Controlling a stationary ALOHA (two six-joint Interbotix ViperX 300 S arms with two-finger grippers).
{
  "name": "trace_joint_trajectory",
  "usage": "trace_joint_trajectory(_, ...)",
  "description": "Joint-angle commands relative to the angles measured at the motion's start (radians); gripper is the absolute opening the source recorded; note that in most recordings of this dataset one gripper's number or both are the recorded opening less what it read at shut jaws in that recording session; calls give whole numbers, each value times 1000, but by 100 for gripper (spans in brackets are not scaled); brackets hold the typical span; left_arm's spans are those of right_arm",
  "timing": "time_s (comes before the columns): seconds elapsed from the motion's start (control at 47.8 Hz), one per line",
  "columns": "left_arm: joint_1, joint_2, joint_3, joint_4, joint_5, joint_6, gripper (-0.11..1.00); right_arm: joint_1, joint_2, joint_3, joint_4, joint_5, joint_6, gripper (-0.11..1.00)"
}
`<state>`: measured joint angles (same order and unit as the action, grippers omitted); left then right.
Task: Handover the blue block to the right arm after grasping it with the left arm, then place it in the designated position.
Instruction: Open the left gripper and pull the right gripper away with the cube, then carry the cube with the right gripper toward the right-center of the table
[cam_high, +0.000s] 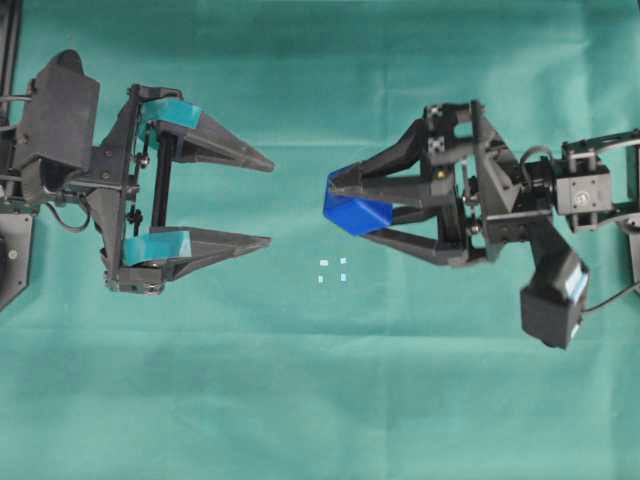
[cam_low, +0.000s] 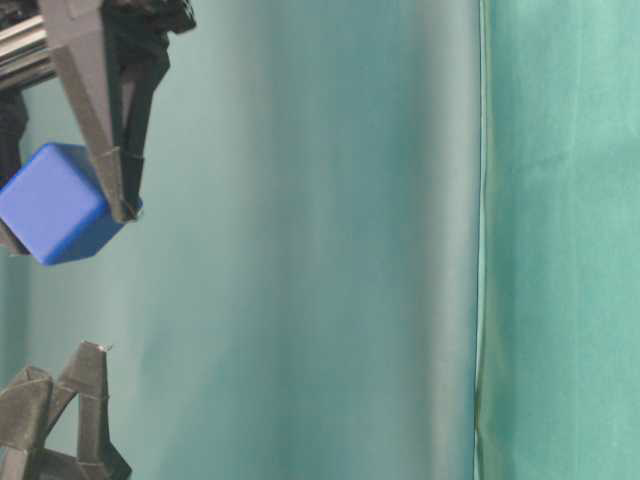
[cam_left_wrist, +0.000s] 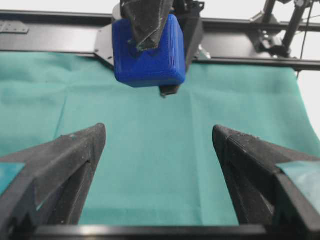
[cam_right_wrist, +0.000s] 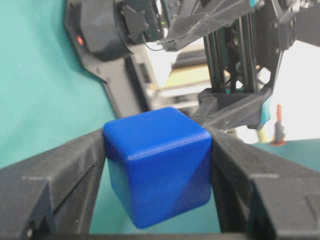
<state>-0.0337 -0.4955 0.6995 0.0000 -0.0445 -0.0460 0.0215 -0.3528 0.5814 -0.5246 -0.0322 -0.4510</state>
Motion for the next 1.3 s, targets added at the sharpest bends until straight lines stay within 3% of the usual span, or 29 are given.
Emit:
trace_joint_trajectory(0.0, -2, -6, -18, 0, 0, 2, 100, 3, -18, -14, 61, -8, 72, 63)
trace_joint_trajectory(0.084, -2, -6, -18, 0, 2, 2, 100, 3, -20, -15, 126, -3, 189, 63)
trace_joint_trajectory(0.23, -2, -6, -17, 0, 3, 3, 100, 6, -26, -15, 192, 2, 397, 63)
trace_joint_trajectory(0.439, -2, -6, -18, 0, 6, 5, 100, 17, -31, -15, 209, 12, 675, 63)
trace_joint_trajectory(0.565, -2, -6, -18, 0, 6, 6, 100, 28, -37, -17, 206, 31, 784, 63)
trace_joint_trajectory(0.669, -2, -6, -18, -2, 6, 8, 100, 31, -41, -17, 206, 55, 815, 63)
trace_joint_trajectory(1.276, -2, -6, -20, 0, 6, 5, 100, 31, -48, -20, 204, 63, 815, 63)
